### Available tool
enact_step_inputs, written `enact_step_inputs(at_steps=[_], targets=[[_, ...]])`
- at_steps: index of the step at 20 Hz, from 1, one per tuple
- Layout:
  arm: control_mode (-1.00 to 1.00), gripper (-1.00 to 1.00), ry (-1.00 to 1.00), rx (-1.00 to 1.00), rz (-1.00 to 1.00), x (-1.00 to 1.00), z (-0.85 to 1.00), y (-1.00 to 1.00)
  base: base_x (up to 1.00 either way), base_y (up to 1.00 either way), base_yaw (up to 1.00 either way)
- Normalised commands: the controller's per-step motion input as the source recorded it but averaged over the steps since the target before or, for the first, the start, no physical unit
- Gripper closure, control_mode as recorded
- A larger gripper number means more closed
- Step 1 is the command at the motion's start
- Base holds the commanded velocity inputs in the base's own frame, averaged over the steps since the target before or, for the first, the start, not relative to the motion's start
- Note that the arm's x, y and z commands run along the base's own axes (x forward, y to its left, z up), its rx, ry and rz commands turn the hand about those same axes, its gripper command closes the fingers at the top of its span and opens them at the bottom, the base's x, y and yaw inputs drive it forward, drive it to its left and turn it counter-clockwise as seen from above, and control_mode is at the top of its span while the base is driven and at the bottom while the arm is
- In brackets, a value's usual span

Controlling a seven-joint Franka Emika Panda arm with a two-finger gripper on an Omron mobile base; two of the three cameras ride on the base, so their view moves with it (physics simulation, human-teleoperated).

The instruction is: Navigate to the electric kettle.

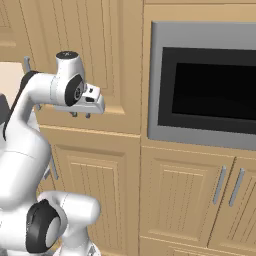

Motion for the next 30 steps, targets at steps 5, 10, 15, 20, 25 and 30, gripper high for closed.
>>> enact_step_inputs(at_steps=[5,10,15,20,25,30], targets=[[-1.0,-1.0,-0.01,0.0,-0.01,-0.63,0.0,-0.03,0.0,0.0,0.0],[-1.0,-1.0,-0.04,-0.01,-0.18,-0.96,-0.05,-0.16,0.0,0.0,0.0],[-1.0,-1.0,-0.05,0.0,-0.09,-0.88,-0.23,-0.35,0.0,0.0,0.0],[-1.0,-1.0,-0.04,0.0,-0.11,-0.35,-0.44,-0.16,0.0,0.0,0.0],[1.0,-1.0,-0.01,0.0,-0.02,-0.06,-0.02,-0.01,-0.5,0.28,-0.04],[1.0,-1.0,0.0,0.0,0.0,0.0,0.0,0.0,-0.57,0.97,0.0]])
